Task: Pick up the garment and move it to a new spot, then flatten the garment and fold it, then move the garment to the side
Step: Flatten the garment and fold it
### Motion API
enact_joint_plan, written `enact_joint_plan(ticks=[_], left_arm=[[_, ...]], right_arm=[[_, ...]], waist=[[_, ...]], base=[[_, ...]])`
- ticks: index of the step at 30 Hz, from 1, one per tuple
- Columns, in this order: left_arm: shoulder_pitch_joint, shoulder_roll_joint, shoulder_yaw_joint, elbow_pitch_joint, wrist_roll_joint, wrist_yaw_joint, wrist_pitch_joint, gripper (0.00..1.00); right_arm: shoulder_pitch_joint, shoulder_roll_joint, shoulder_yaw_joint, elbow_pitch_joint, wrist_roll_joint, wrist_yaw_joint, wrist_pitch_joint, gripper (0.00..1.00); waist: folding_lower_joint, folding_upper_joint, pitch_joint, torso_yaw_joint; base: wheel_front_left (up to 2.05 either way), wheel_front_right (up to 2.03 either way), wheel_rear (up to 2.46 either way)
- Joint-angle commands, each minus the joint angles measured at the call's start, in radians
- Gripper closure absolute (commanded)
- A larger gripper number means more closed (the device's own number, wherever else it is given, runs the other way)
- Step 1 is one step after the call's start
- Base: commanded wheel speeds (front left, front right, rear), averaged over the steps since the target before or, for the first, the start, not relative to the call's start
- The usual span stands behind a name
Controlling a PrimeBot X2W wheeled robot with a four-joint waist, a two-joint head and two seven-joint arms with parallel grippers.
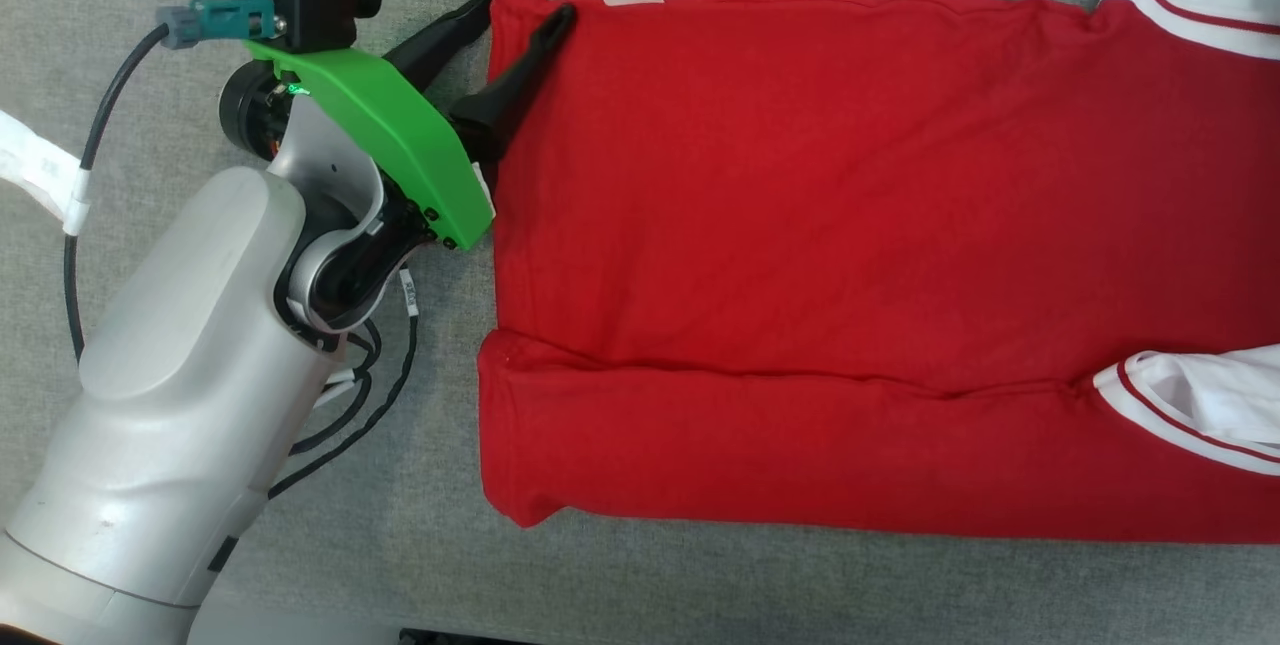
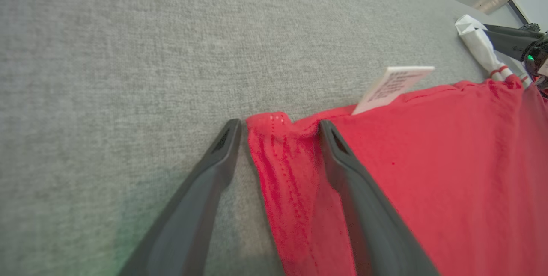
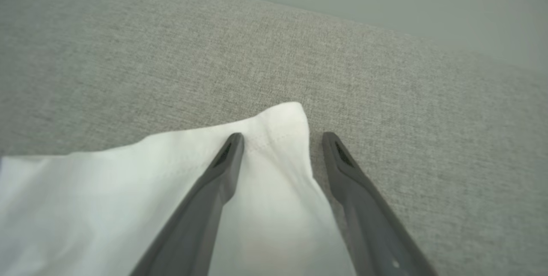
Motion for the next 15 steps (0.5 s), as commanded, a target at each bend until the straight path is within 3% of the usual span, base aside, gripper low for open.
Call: enact_joint_plan(ticks=[1,10,15], left_arm=[[0.047,-0.009,-0.054,0.032,-0.01,-0.003,0.054,1.0],[0.046,0.038,0.002,0.016,-0.019,0.001,-0.044,1.0],[0.13,0.068,0.012,-0.045,-0.021,0.019,-0.092,1.0]], right_arm=[[0.022,0.02,0.029,0.034,0.015,0.003,-0.006,1.0],[0.009,0.019,0.022,0.046,0.064,0.002,-0.182,1.0],[0.136,-0.011,0.024,-0.025,0.142,0.002,-0.285,1.0]], waist=[[0.0,-0.0001,-0.007,-0.001],[0.0,-0.0001,-0.092,-0.028],[0.0,-0.0001,-0.213,-0.067]], base=[[0.0,0.0,0.0],[0.0,0.0,0.0],[0.0,0.0,0.0]])
